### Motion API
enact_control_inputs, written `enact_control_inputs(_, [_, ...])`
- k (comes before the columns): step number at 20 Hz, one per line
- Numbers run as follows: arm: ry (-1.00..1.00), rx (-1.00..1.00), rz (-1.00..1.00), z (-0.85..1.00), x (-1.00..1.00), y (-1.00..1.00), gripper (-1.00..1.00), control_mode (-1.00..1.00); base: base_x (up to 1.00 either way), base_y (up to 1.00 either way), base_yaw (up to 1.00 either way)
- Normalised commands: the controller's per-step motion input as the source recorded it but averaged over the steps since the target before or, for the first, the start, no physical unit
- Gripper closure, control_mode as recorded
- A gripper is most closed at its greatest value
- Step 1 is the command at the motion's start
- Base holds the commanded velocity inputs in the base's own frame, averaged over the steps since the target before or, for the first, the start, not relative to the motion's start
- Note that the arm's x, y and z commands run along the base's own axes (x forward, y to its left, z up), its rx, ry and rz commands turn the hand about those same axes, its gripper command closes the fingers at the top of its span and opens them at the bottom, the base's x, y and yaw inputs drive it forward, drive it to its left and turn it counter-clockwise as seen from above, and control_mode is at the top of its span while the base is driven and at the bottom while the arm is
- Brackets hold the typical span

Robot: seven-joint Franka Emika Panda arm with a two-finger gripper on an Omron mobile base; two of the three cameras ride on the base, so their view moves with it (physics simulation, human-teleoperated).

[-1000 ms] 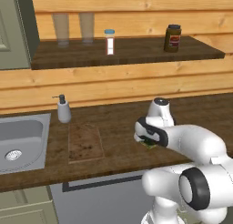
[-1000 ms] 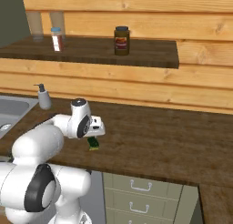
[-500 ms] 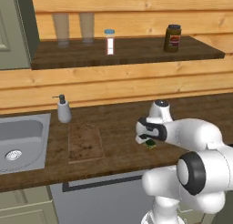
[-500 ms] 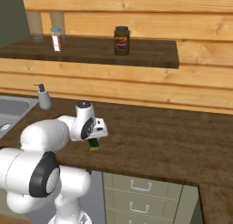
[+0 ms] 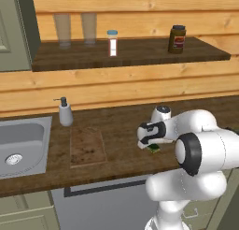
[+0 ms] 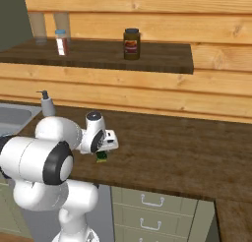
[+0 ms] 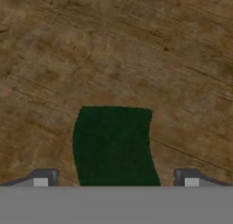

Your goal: Pick up the sponge from the counter and clean the cutting board by briefly scrubbing or pressing down on the cutting board. Once finished, release the sponge.

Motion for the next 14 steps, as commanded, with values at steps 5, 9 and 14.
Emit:
enact_control_inputs(5, [0.00, 0.00, 0.00, -0.23, 0.30, -0.02, -1.00, -1.00, 0.00, 0.00, 0.00])
enact_control_inputs(9, [0.00, -0.02, 0.00, -0.20, 0.08, 0.00, -1.00, -1.00, 0.00, 0.00, 0.00])
enact_control_inputs(14, [0.00, -0.03, 0.00, -0.36, 0.01, 0.02, -1.00, -1.00, 0.00, 0.00, 0.00])
